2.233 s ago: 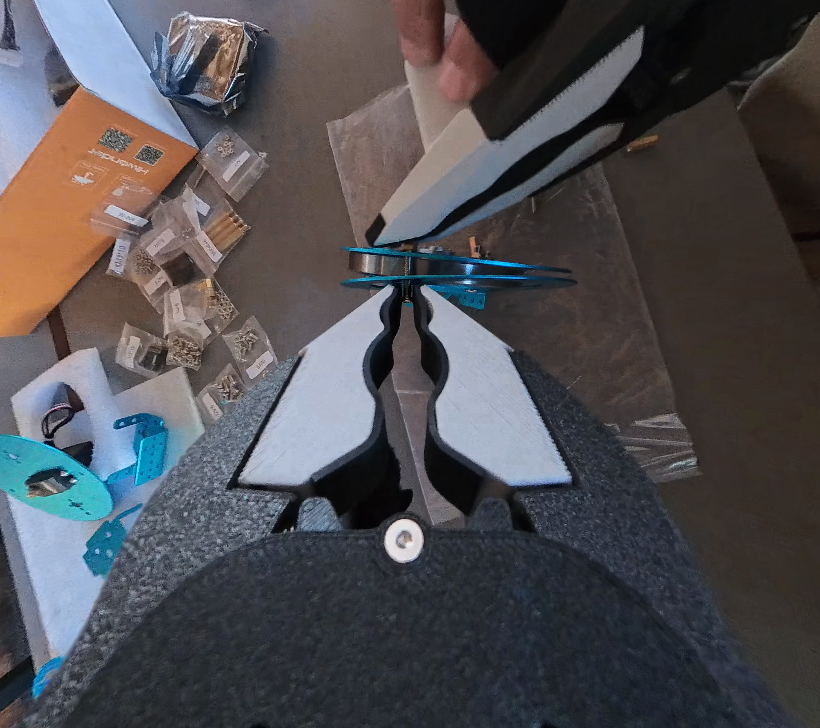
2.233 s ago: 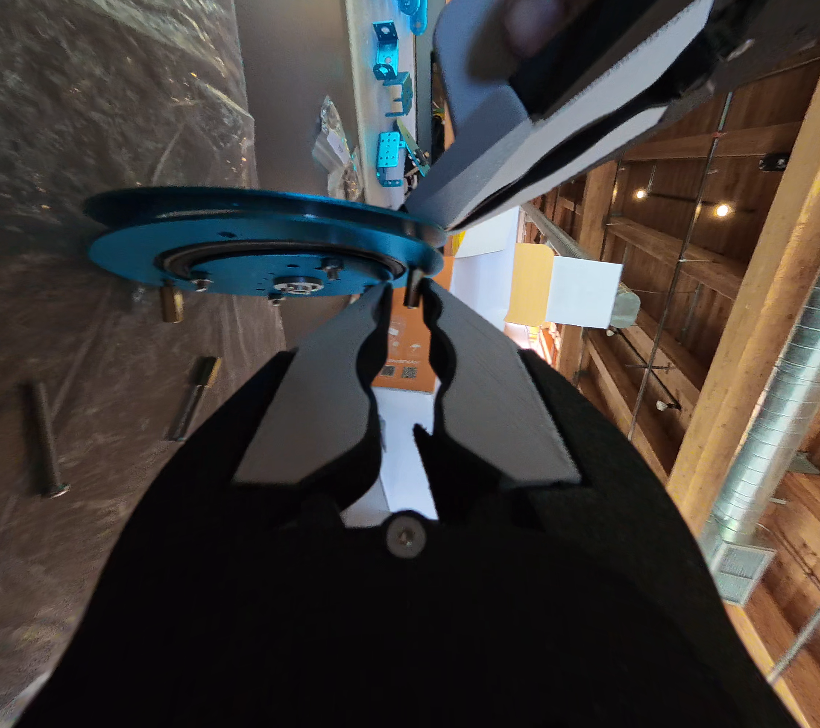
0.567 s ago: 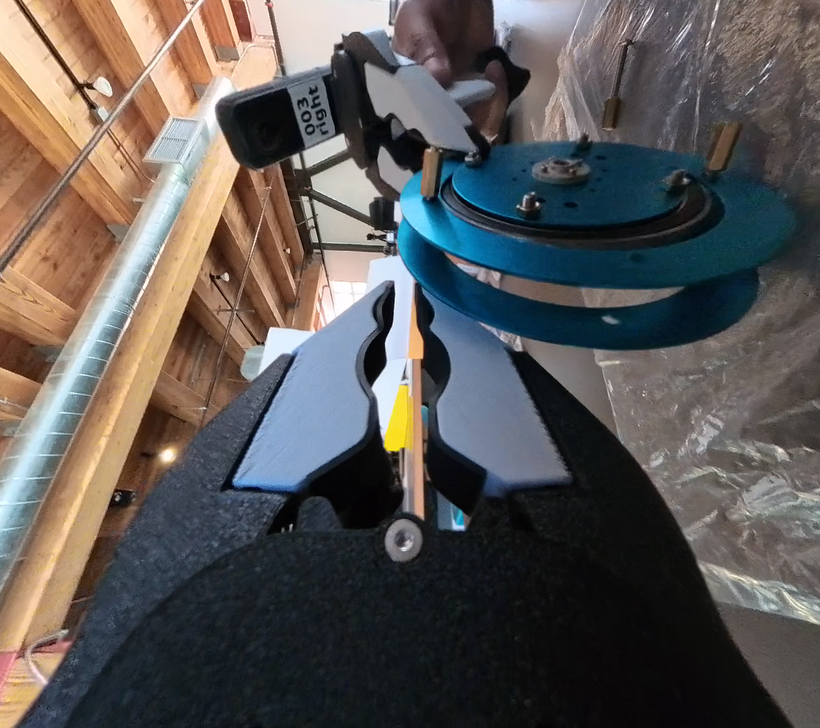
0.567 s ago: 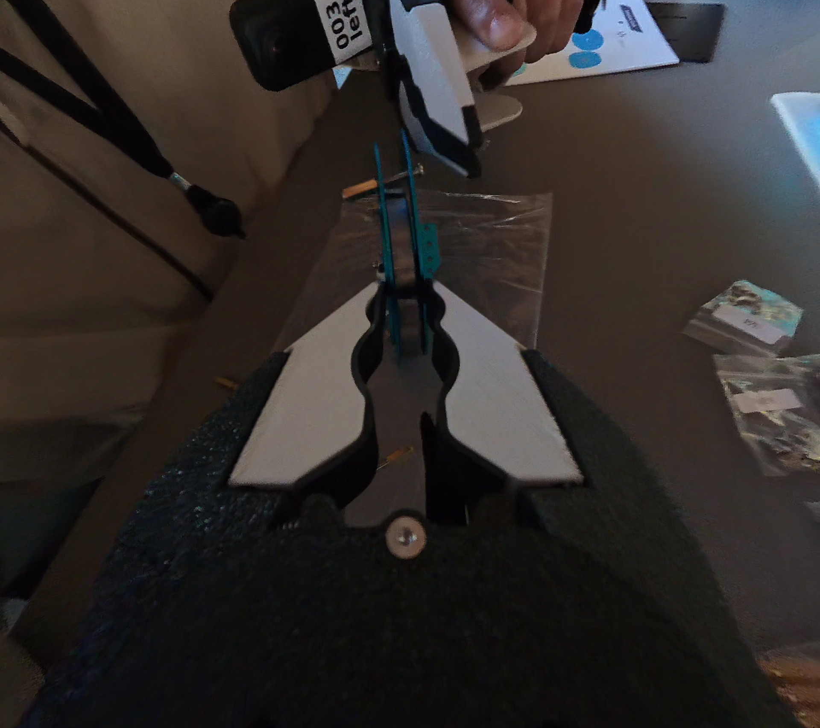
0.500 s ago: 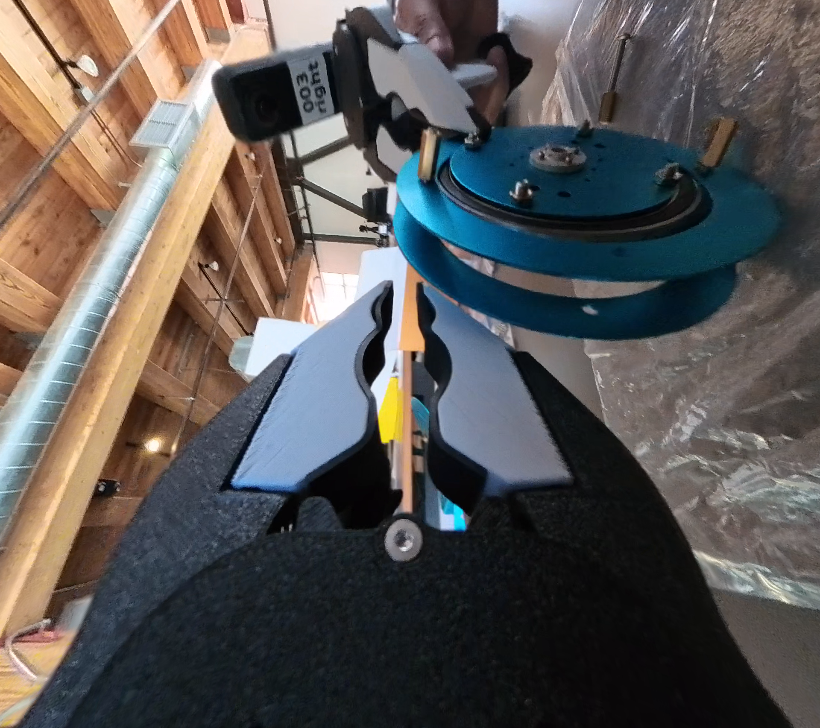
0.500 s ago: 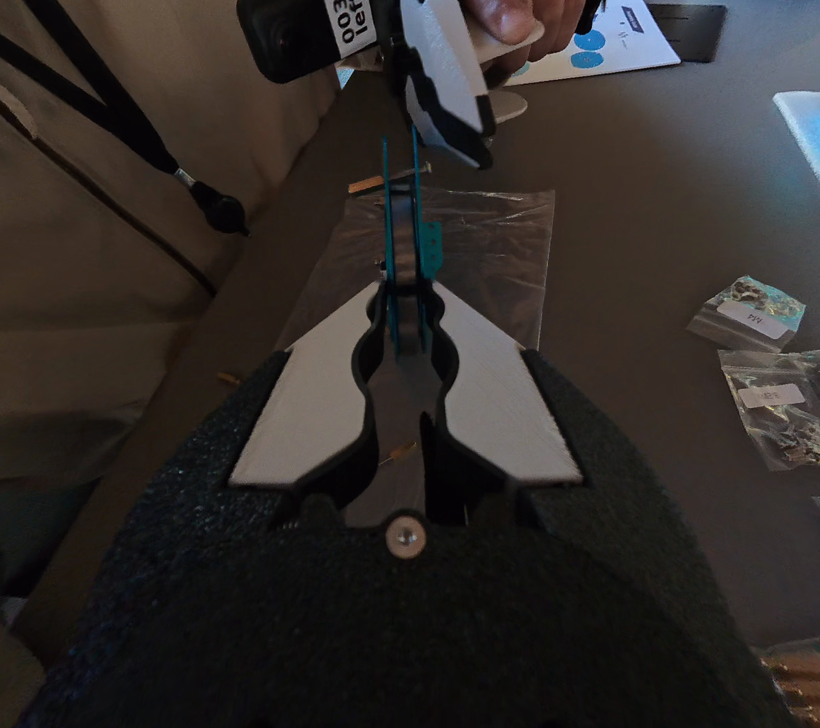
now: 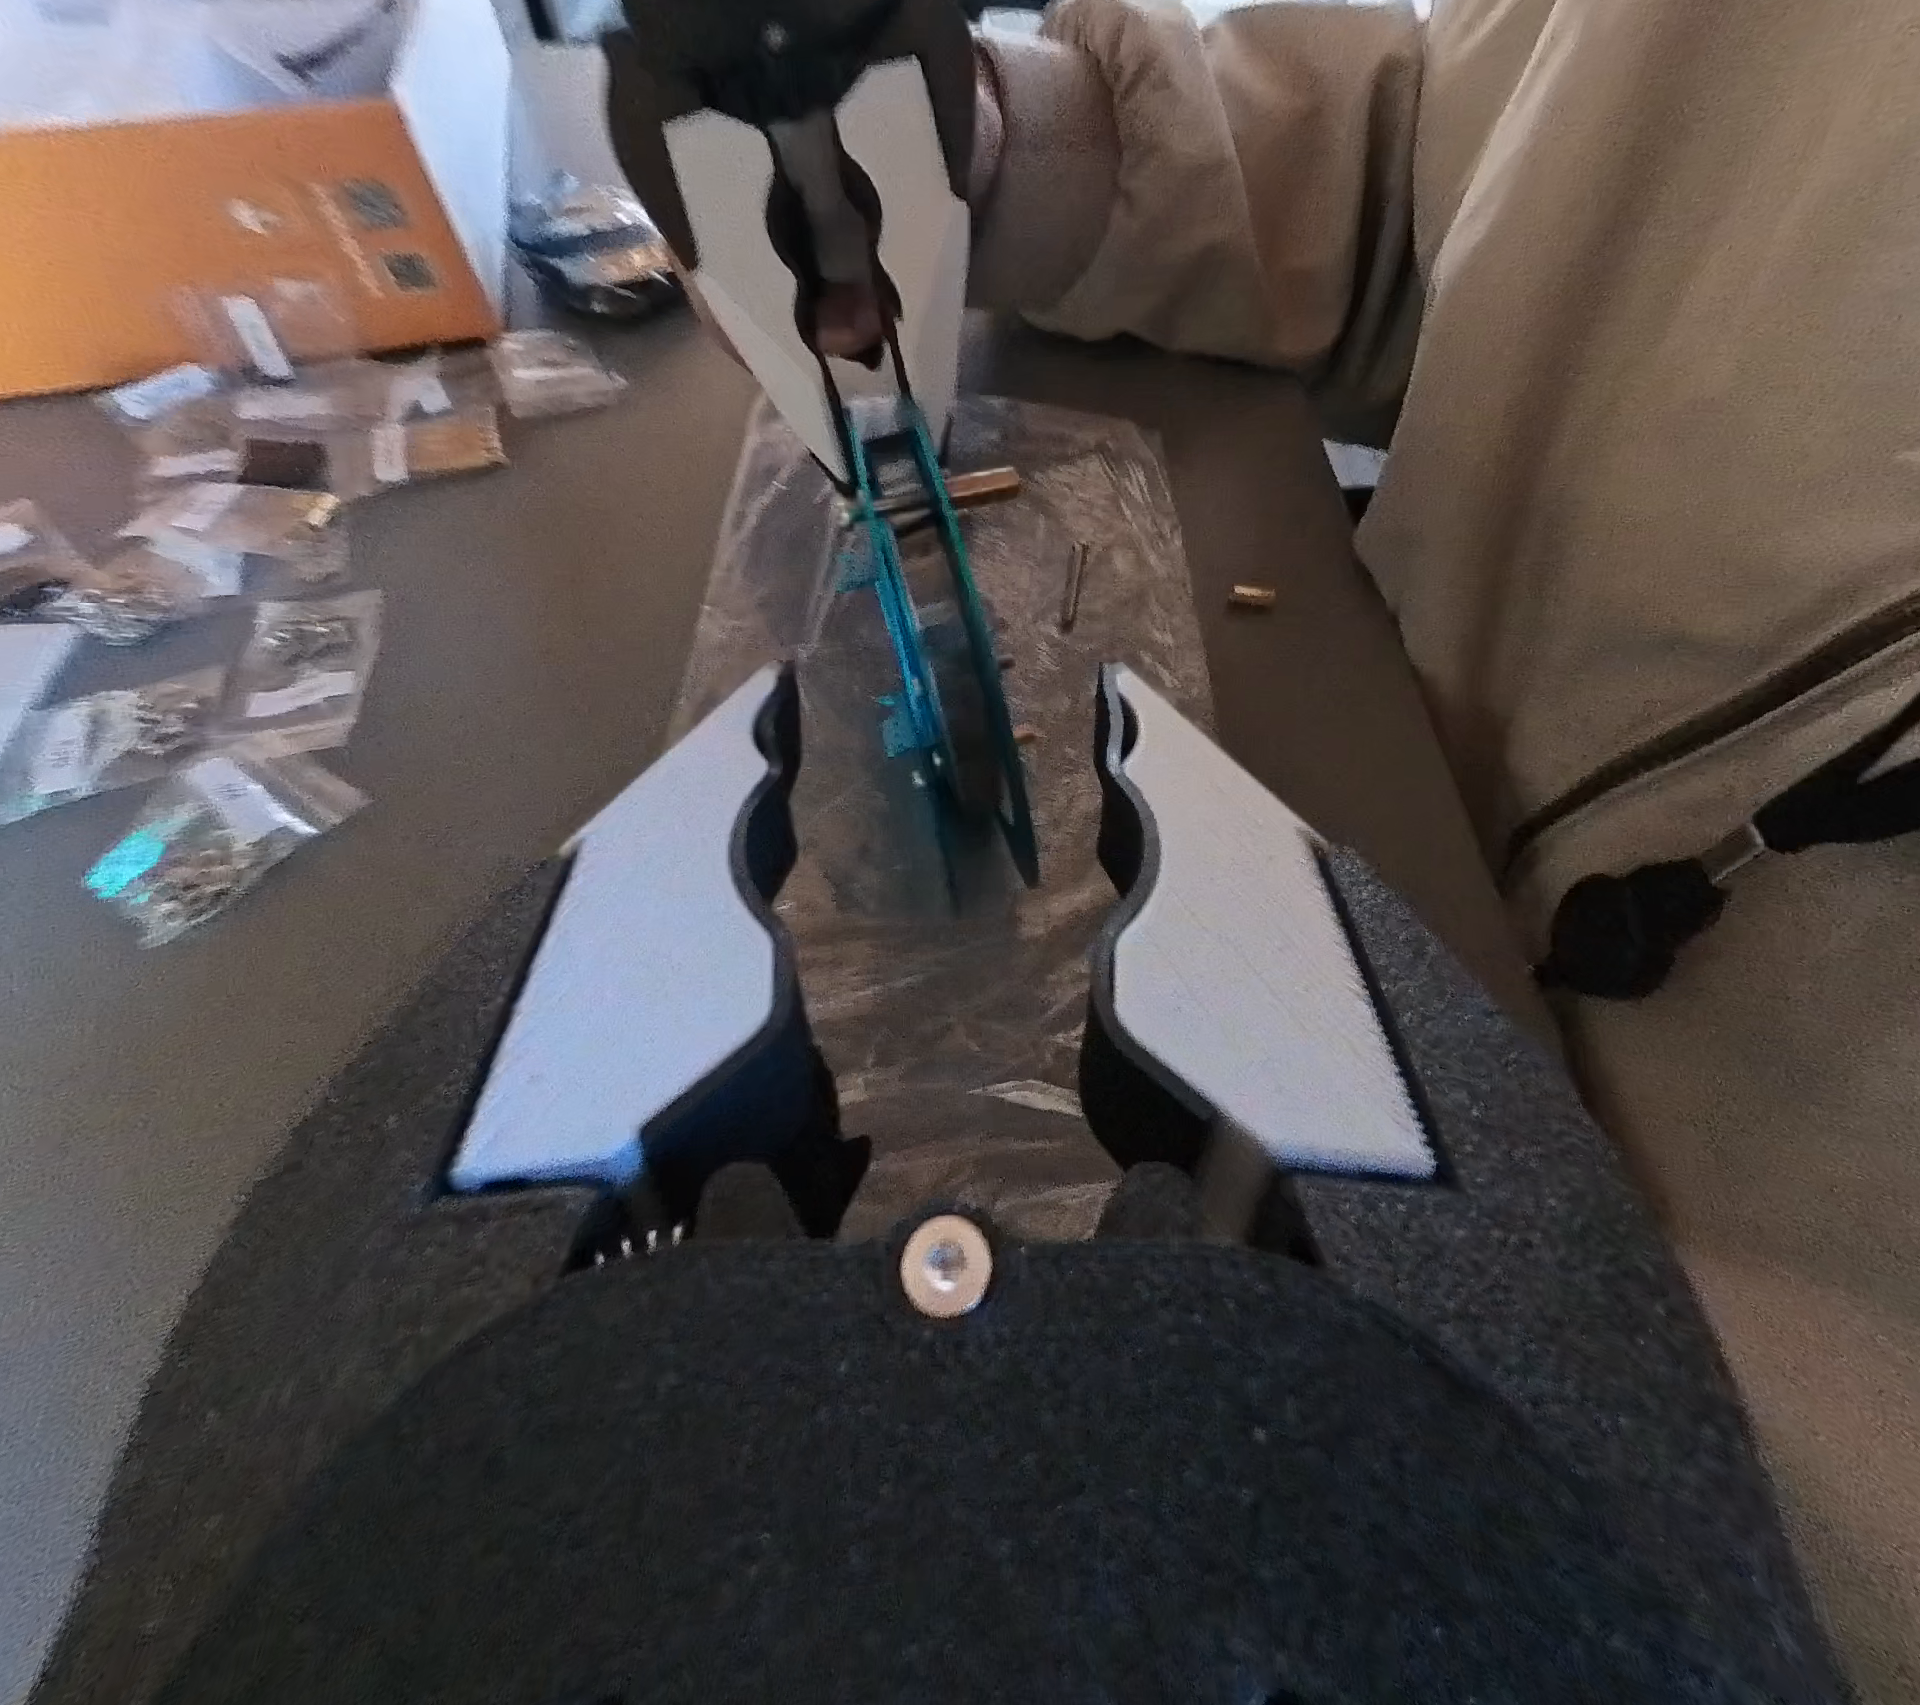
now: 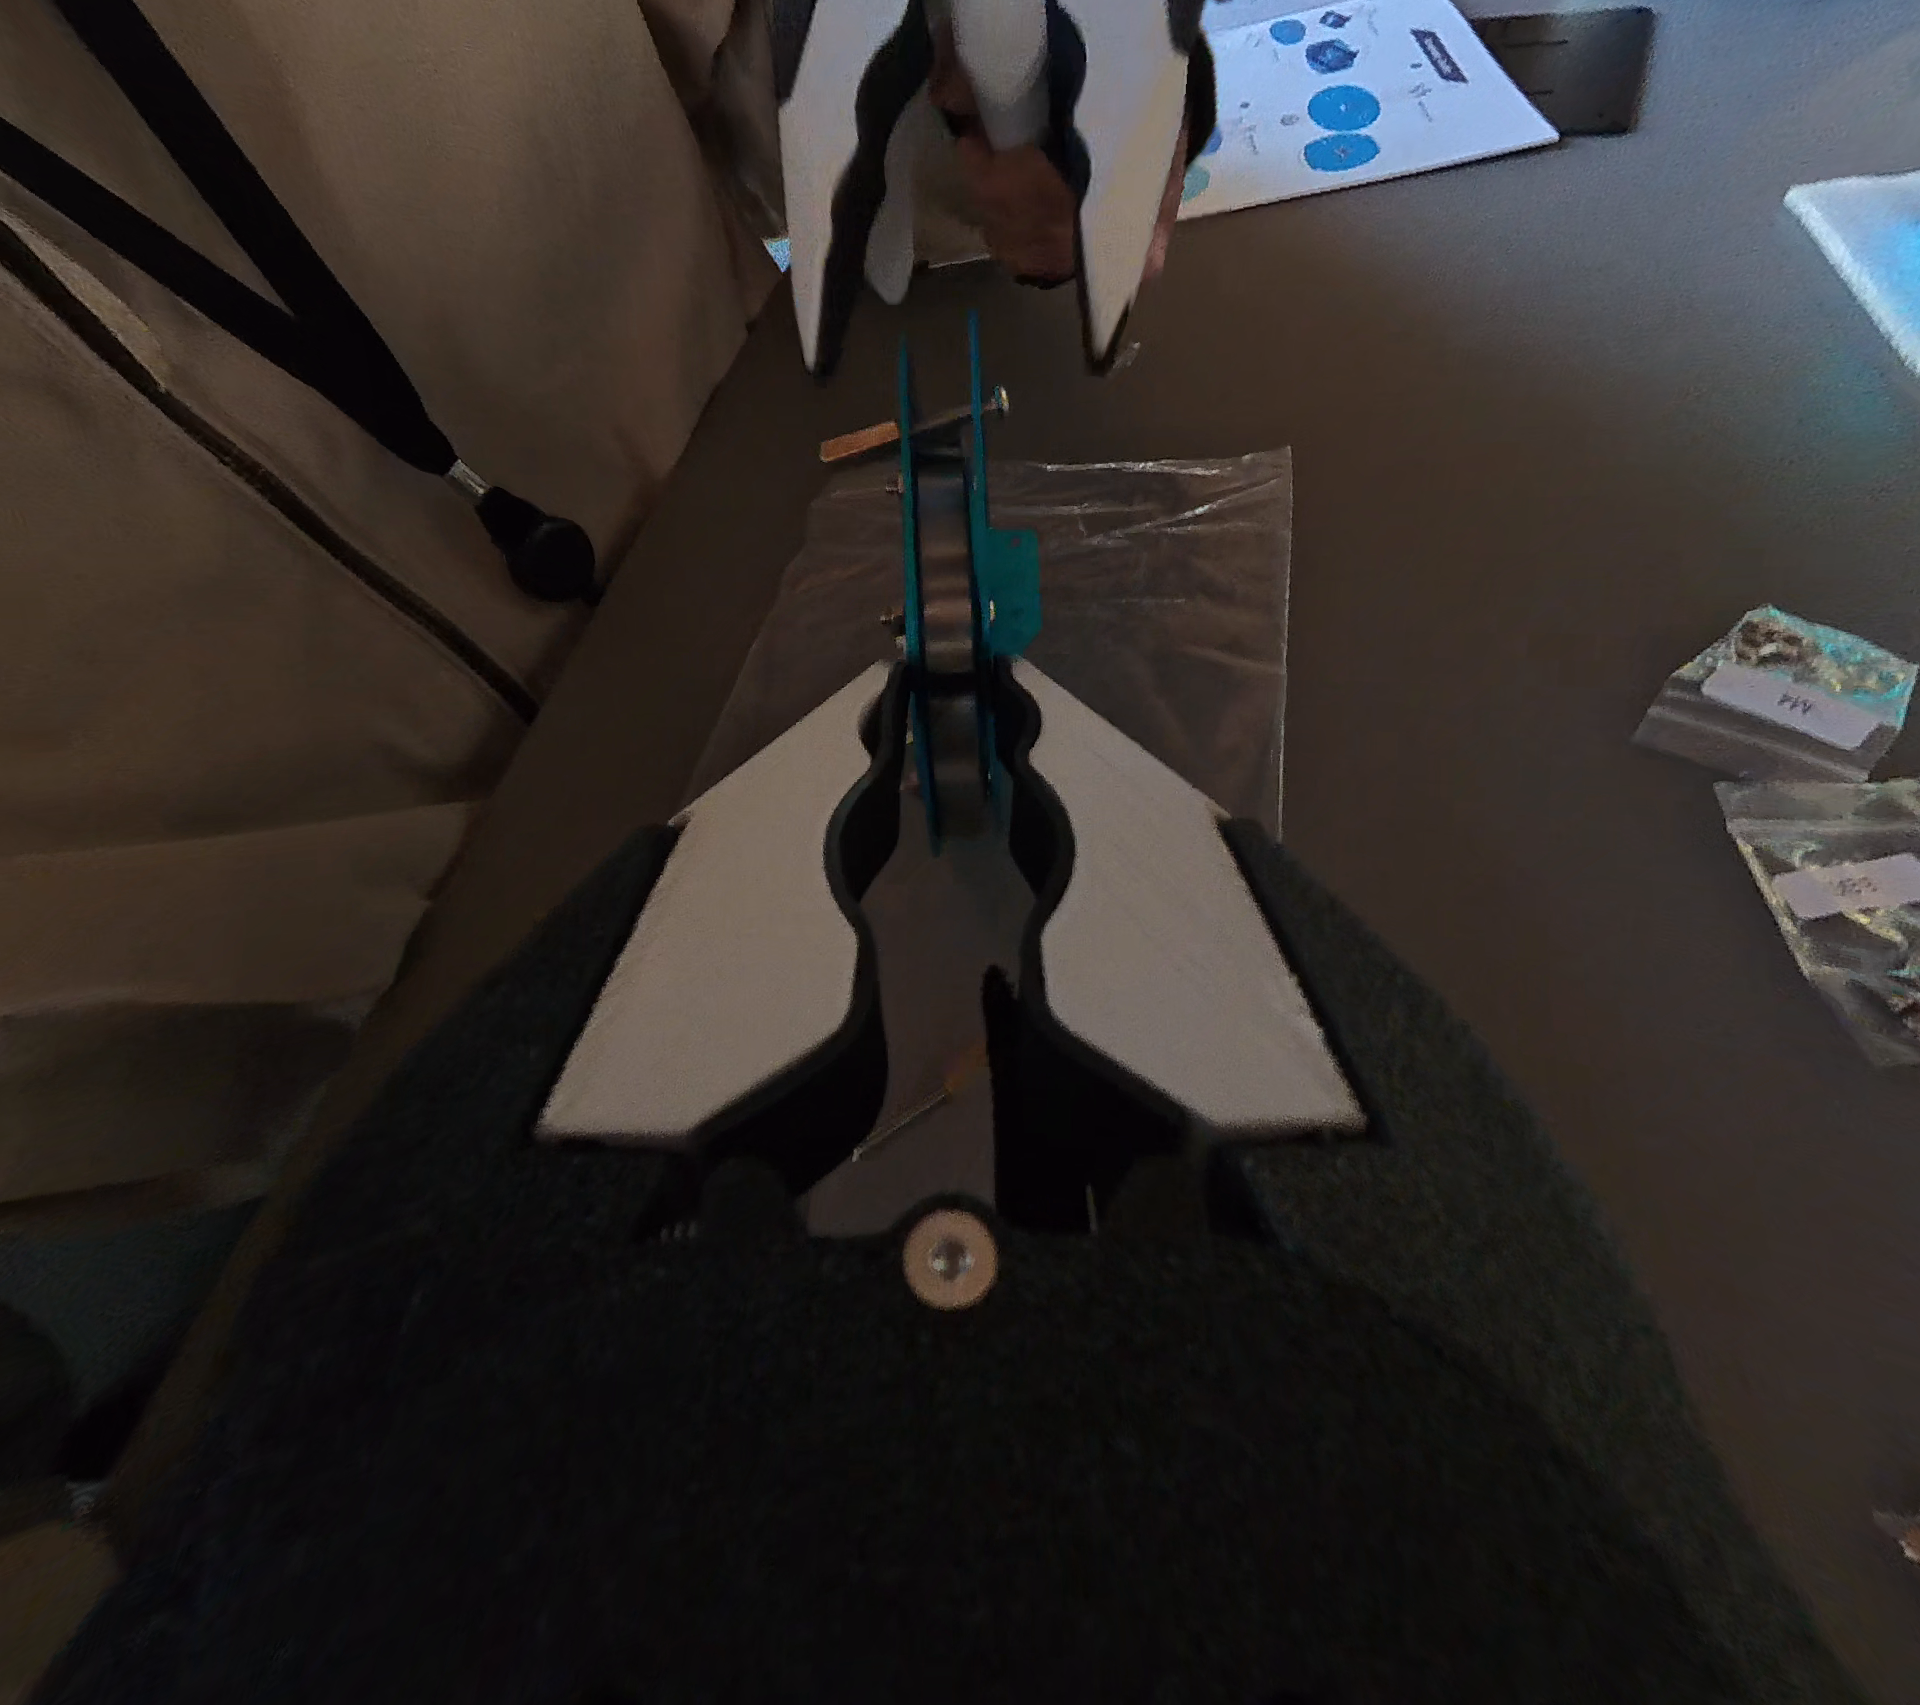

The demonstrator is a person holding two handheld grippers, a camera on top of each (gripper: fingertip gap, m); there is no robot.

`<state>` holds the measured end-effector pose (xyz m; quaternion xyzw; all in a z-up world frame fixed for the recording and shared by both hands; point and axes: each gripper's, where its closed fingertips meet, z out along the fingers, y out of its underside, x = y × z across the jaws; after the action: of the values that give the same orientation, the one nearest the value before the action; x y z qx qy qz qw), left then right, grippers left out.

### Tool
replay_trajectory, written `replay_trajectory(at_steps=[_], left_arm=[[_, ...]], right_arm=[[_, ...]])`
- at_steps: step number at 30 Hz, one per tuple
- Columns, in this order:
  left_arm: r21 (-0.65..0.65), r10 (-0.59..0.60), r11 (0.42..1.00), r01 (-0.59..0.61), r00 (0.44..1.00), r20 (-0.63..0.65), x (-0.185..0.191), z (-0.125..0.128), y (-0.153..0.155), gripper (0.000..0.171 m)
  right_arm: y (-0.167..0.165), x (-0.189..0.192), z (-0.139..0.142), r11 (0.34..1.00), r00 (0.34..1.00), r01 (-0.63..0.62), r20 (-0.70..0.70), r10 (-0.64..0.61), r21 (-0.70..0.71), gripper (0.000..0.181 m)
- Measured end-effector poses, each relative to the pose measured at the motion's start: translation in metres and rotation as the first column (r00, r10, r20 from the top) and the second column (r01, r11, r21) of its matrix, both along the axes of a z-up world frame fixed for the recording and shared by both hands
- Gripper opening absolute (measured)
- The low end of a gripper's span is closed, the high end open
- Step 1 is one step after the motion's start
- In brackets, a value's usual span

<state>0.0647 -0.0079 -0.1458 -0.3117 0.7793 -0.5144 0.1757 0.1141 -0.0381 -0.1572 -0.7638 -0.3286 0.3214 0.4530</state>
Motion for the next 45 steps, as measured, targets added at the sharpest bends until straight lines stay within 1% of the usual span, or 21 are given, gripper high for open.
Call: replay_trajectory(at_steps=[3, 6, 8, 13, 16, 18, 19, 21, 22, 23, 24, 25, 28, 30, 32, 33, 34, 35, 37, 42, 45], left_arm=[[-0.002, -0.034, 0.999, 0.034, 0.999, -0.017, 0.002, -0.006, -0.014, 0.037], [0.016, 0.024, 1.0, -0.023, 0.999, -0.022, 0.013, -0.01, -0.015, 0.017], [0.021, 0.039, 0.999, -0.038, 0.999, -0.028, 0.015, -0.011, -0.014, 0.014], [0.038, 0.043, 0.998, -0.042, 0.998, -0.035, 0.011, -0.014, -0.008, 0.013], [0.012, 0.053, 0.999, -0.053, 0.997, -0.064, 0.009, -0.013, -0.004, 0.012], [-0.01, 0.066, 0.998, -0.067, 0.997, -0.038, 0.01, -0.01, 0.002, 0.011], [-0.029, 0.077, 0.997, -0.078, 0.997, -0.03, 0.01, -0.009, 0.006, 0.011], [-0.075, 0.113, 0.99, -0.117, 0.992, -0.052, 0.012, -0.007, 0.014, 0.011], [-0.09, 0.121, 0.988, -0.126, 0.991, -0.054, 0.013, -0.007, 0.017, 0.011], [-0.102, 0.124, 0.986, -0.129, 0.991, -0.054, 0.013, -0.007, 0.018, 0.011], [-0.109, 0.119, 0.986, -0.124, 0.991, -0.054, 0.012, -0.007, 0.018, 0.011], [-0.114, 0.114, 0.986, -0.119, 0.992, -0.051, 0.011, -0.007, 0.018, 0.011], [-0.092, 0.106, 0.99, -0.109, 0.994, -0.038, 0.006, -0.009, 0.021, 0.012], [-0.075, 0.093, 0.993, -0.096, 0.995, -0.042, 0.002, -0.012, 0.023, 0.011], [-0.061, 0.092, 0.994, -0.094, 0.995, -0.04, 0.002, -0.016, 0.021, 0.012], [-0.062, 0.076, 0.995, -0.079, 0.996, -0.045, 0.0, -0.019, 0.018, 0.012], [-0.056, 0.068, 0.996, -0.071, 0.996, -0.052, 0.0, -0.023, 0.015, 0.011], [-0.045, 0.075, 0.996, -0.078, 0.996, -0.056, 0.0, -0.026, 0.016, 0.011], [-0.078, 0.097, 0.992, -0.1, 0.994, -0.044, 0.004, -0.021, 0.018, 0.011], [-0.097, 0.102, 0.99, -0.105, 0.994, -0.029, 0.004, -0.015, 0.022, 0.013], [-0.108, 0.105, 0.988, -0.106, 0.994, -0.015, 0.005, -0.012, 0.021, 0.016]], right_arm=[[0.001, -0.004, 0.002, 1.0, 1.0, 0.001, 0.016, -0.002, 0.023, 0.014], [0.002, -0.008, 0.008, 0.999, 1.0, 0.007, 0.021, -0.008, 0.053, 0.013], [0.002, -0.008, 0.009, 0.998, 0.999, 0.011, 0.043, -0.013, 0.061, 0.013], [0.0, -0.004, 0.007, 0.999, 0.998, 0.02, 0.064, -0.022, 0.026, 0.012], [0.002, -0.007, 0.008, 0.999, 0.997, 0.026, 0.073, -0.029, 0.034, 0.012], [0.004, -0.008, 0.008, 0.997, 0.996, 0.035, 0.074, -0.04, 0.062, 0.013], [0.004, -0.008, 0.003, 0.998, 0.995, 0.043, 0.084, -0.047, 0.052, 0.016], [0.006, -0.005, -0.024, 0.996, 0.987, 0.065, 0.149, -0.056, -0.054, 0.047], [0.008, -0.007, -0.034, 0.993, 0.986, 0.066, 0.161, -0.05, -0.097, 0.05], [0.012, -0.01, -0.04, 0.991, 0.986, 0.068, 0.16, -0.05, -0.112, 0.046], [0.016, -0.013, -0.043, 0.991, 0.985, 0.072, 0.163, -0.053, -0.112, 0.027], [0.019, -0.013, -0.046, 0.992, 0.981, 0.077, 0.188, -0.057, -0.099, 0.017], [0.02, -0.009, -0.037, 0.995, 0.98, 0.071, 0.19, -0.057, -0.064, 0.017], [0.02, -0.004, -0.017, 0.996, 0.987, 0.082, 0.144, -0.078, -0.021, 0.015], [0.019, -0.005, 0.012, 0.995, 0.995, 0.087, 0.052, -0.09, 0.054, 0.014], [0.018, -0.007, 0.02, 0.993, 0.996, 0.09, 0.017, -0.092, 0.071, 0.014], [0.017, -0.007, 0.02, 0.994, 0.996, 0.085, 0.024, -0.087, 0.064, 0.013], [0.016, -0.006, 0.011, 0.996, 0.995, 0.076, 0.066, -0.078, 0.036, 0.012], [0.016, 0.0, -0.003, 0.995, 0.987, 0.096, 0.131, -0.097, 0.012, 0.013], [0.015, -0.002, -0.005, 0.996, 0.989, 0.084, 0.122, -0.084, 0.005, 0.01], [0.018, 0.0, -0.005, 0.995, 0.988, 0.095, 0.118, -0.098, 0.027, 0.003]])
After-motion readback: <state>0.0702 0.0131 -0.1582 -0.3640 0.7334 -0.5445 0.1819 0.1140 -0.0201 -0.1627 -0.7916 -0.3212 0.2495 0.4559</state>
